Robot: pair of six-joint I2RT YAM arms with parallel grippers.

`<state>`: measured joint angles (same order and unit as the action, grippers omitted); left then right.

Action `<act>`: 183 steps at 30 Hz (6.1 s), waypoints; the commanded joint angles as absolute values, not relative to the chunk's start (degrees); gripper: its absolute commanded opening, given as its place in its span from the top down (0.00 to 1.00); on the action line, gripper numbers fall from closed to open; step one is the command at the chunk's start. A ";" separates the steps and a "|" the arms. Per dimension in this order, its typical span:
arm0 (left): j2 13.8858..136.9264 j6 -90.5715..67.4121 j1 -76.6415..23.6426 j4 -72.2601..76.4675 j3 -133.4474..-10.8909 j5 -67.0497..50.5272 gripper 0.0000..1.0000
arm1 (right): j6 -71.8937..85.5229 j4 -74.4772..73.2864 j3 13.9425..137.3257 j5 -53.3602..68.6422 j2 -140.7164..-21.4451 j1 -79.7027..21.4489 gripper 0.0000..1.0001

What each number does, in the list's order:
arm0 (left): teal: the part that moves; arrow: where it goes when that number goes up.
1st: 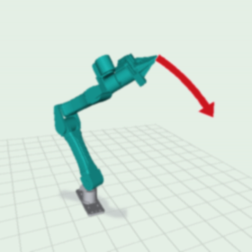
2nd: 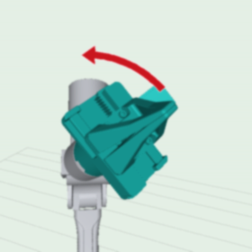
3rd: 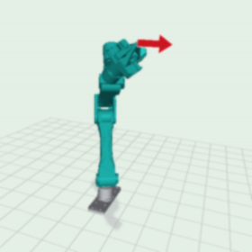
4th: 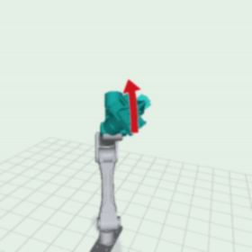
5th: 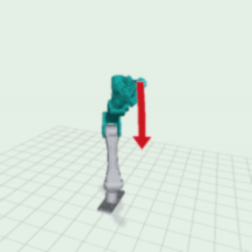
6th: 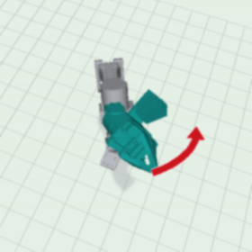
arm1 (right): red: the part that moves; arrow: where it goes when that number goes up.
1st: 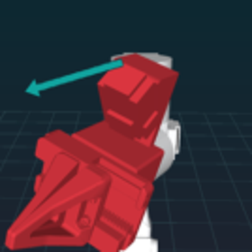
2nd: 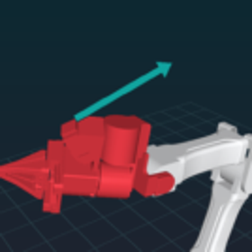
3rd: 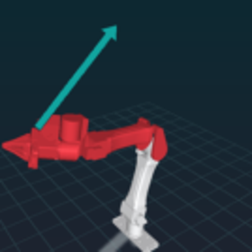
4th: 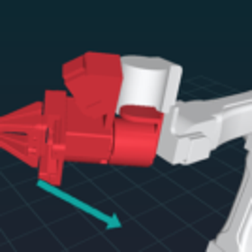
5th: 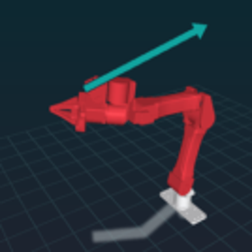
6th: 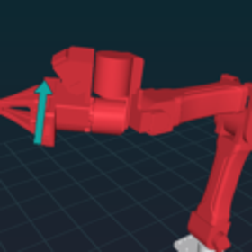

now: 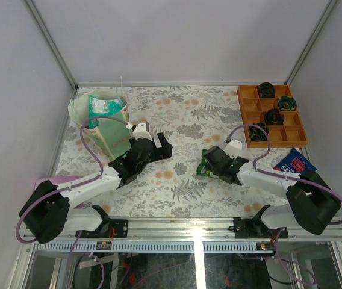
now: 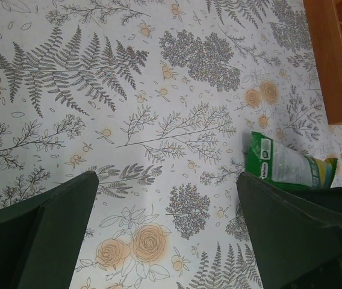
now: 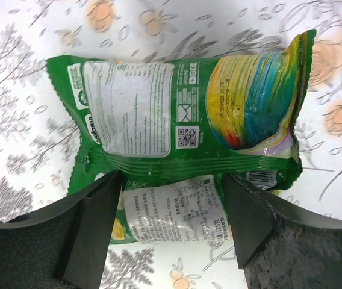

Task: Place the snacks into the paper bag
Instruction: Move the snack to the center of the board, then pick up the snack from the center of the board, then place the snack in the paper bag.

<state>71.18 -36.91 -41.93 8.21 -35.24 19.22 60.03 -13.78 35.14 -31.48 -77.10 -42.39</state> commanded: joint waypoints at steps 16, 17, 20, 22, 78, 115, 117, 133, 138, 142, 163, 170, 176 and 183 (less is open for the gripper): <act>71.70 -37.28 -41.39 11.60 -35.20 19.55 0.00 | 59.92 -22.06 29.48 -40.35 -55.34 -46.23 0.10; 71.73 -37.27 -41.40 11.55 -35.22 19.52 0.00 | 60.21 -21.41 28.29 -40.61 -54.42 -46.15 0.10; 71.79 -37.24 -41.31 11.44 -35.23 19.54 0.00 | 61.21 -20.08 25.55 -40.97 -52.79 -45.69 0.08; 71.81 -37.26 -41.32 11.44 -35.24 19.47 0.00 | 62.06 -19.77 24.60 -41.28 -52.61 -45.02 0.07; 71.62 -37.26 -41.07 11.43 -35.08 19.60 0.00 | 56.27 14.30 12.24 -26.52 -61.84 -38.36 1.00; 73.93 -38.47 -40.62 10.88 -35.33 21.09 0.00 | 32.31 -9.31 59.08 -11.88 -59.44 -38.47 1.00; 74.52 -38.91 -40.54 10.99 -35.33 21.01 0.00 | 31.44 -9.74 62.35 -10.87 -61.36 -38.54 1.00; 71.98 -47.26 -40.61 11.30 -30.53 28.68 0.00 | 25.45 -12.12 94.97 -7.39 -83.95 -43.72 1.00; 68.29 -48.32 -40.74 10.34 -28.10 28.36 0.00 | 24.60 -13.14 102.70 -5.80 -89.11 -45.77 1.00; 66.75 -47.75 -41.59 8.37 -26.68 26.42 0.00 | 23.83 -13.98 107.83 -4.52 -92.62 -47.22 1.00; 65.80 -44.43 -45.05 8.52 -24.48 26.69 0.00 | 16.22 -6.59 126.25 5.02 -107.02 -57.02 1.00; 65.01 -44.12 -45.01 8.39 -24.28 26.89 0.00 | 14.70 0.28 123.25 5.49 -110.17 -57.22 1.00; 65.40 -43.77 -45.02 8.74 -24.33 26.84 0.00 | 12.59 1.67 123.43 4.87 -110.59 -58.39 1.00; 66.49 -43.57 -45.02 8.90 -24.83 26.63 0.00 | 6.91 4.89 116.79 0.78 -105.44 -62.25 1.00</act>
